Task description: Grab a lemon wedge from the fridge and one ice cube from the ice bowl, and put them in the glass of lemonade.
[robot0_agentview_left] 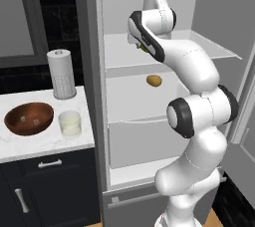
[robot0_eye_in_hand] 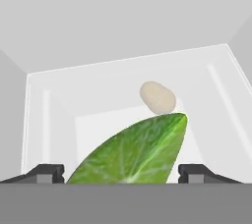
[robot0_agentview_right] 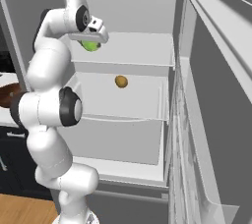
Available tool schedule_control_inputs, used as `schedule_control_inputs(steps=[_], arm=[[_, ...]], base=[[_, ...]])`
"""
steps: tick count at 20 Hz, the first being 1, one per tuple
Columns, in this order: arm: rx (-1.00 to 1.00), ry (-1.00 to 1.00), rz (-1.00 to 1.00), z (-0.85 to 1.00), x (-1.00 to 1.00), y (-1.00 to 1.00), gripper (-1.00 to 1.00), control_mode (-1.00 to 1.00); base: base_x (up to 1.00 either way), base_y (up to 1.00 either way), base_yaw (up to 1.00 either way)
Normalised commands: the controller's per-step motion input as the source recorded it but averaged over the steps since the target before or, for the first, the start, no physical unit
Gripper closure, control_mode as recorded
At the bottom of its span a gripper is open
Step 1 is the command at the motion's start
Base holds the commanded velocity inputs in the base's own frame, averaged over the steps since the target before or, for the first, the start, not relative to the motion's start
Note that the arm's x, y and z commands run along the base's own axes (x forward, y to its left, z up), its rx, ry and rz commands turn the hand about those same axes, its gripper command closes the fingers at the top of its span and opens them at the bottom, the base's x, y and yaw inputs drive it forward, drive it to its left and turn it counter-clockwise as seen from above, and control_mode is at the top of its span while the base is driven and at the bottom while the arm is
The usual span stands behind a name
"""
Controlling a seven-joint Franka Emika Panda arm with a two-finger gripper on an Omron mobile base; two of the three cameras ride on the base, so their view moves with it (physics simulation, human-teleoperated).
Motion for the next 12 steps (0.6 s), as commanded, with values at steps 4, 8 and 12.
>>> schedule_control_inputs(steps=[4,8,12], arm=[[0.02,0.0,0.0,-0.2,-0.29,0.0,1.0,-1.0],[0.0,0.0,0.0,-0.31,-0.41,0.0,1.0,-1.0],[0.0,0.0,0.0,-0.17,-0.69,0.0,1.0,-1.0]], base=[[0.0,0.0,0.0],[0.0,0.0,0.0],[0.0,0.0,0.0]])
